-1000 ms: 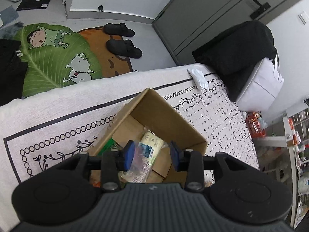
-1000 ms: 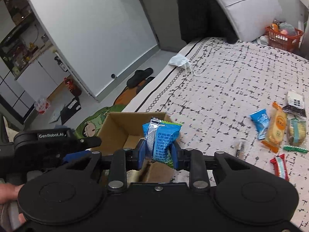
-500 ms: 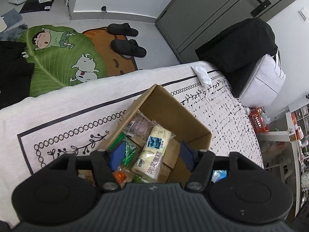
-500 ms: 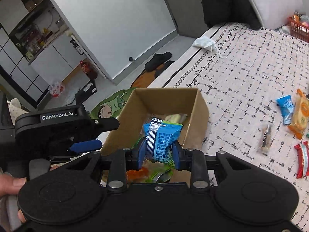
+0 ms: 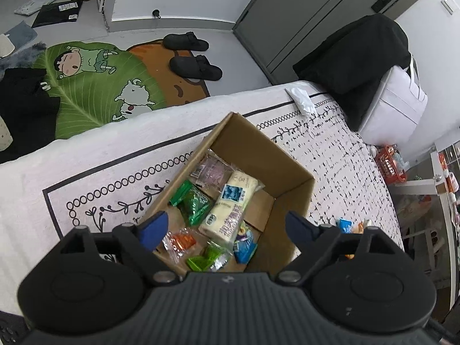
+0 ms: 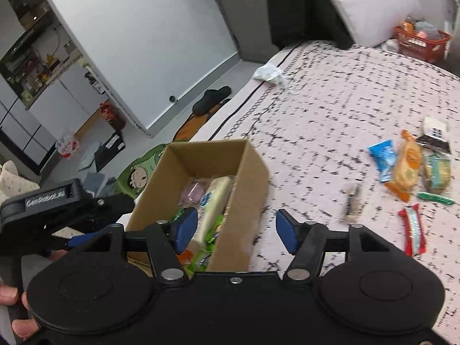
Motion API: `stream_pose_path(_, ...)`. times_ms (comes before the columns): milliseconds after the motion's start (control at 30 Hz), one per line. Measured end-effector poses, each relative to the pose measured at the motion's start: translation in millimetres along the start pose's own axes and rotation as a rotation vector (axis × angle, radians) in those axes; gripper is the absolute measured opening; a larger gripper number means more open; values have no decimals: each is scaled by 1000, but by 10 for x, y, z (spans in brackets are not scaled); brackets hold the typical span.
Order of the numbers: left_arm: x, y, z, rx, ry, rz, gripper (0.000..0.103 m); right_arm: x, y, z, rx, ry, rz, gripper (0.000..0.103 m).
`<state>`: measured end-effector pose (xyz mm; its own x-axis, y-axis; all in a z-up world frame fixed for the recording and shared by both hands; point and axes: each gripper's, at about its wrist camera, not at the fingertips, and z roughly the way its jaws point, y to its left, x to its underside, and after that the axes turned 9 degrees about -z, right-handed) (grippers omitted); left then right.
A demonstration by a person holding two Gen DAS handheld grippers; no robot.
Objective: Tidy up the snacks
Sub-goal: 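Open the left tool and the right tool to drop packets into the box, then move both open tools back over the snack pile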
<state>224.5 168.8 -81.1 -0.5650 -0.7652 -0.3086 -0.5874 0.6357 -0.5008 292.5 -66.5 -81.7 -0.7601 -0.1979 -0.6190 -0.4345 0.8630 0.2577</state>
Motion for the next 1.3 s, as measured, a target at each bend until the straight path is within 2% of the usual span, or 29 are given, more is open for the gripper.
stream_pose_path(67,40,-42,-29,8,-9,10,98,0,-65,-60,10,-10,8,73)
stream_pose_path(167,107,-136,-66,21,-20,33,103,-3,-188,-179,24,-34,19,79)
stream_pose_path(333,224,-292,-77,48,-10,63,103,10,-429,-329,42,-55,63,83)
stream_pose_path(467,330,-431,-91,56,-21,98,103,24,-621,-450,80,-80,101,91)
stream_pose_path(800,561,-776,-6,65,17,157,103,123,-988,-680,124,-111,179,91)
stream_pose_path(933,680,-928,66,60,42,185,103,172,-1101,-746,181,-120,207,92)
stream_pose_path(1300,965,-1283,339,59,55,239,103,339,-1478,-699,202,-88,306,91)
